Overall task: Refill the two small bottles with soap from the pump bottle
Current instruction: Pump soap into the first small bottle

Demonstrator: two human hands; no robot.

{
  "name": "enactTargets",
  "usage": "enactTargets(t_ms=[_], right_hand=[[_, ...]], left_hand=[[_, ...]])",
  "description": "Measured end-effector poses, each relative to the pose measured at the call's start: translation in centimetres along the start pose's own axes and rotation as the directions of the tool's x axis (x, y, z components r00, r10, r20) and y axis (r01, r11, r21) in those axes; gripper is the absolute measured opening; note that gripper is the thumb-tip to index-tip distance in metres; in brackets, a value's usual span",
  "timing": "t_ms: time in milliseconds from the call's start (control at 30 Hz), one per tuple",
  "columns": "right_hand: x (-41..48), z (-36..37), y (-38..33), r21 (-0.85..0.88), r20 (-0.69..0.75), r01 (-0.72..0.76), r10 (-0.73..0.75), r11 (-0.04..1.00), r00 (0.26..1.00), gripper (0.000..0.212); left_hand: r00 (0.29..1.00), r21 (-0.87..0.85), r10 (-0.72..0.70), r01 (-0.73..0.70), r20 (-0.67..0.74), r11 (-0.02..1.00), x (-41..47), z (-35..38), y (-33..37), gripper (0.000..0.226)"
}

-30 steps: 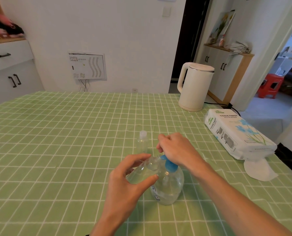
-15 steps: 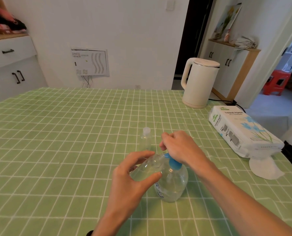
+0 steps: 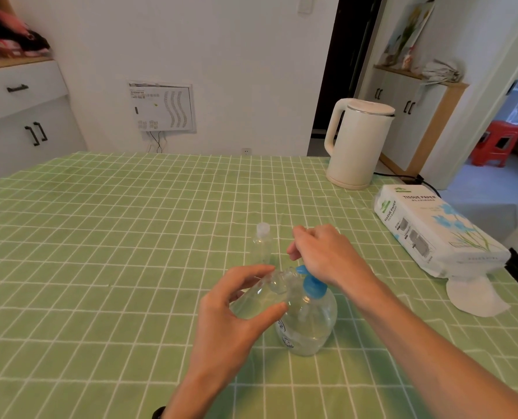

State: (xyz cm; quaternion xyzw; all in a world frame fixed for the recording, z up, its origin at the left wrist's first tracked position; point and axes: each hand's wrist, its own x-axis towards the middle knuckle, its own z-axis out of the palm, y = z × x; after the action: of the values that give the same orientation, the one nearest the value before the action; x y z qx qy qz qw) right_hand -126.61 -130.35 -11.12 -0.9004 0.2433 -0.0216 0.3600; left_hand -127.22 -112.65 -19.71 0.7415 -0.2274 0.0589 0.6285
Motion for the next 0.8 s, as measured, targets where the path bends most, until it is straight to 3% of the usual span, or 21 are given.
enactTargets(t_ms=[500,800], right_hand=[[-0.01,-0.55,-0.1,0.056,0.075,-0.001,-0.004,0.998,0.997,0.055],[-0.29,0.1,0.05,0.049,0.047,-0.007,0.005,0.999,0.999,0.05]], left_hand=[[1.0,-0.023,-0.01,0.01,0.005,1.0,-0.14,-0.06,0.37,0.048],[1.0,-0.016,-0.008,0.008,0.017,1.0,-0.16,0.38,-0.01,0.049]])
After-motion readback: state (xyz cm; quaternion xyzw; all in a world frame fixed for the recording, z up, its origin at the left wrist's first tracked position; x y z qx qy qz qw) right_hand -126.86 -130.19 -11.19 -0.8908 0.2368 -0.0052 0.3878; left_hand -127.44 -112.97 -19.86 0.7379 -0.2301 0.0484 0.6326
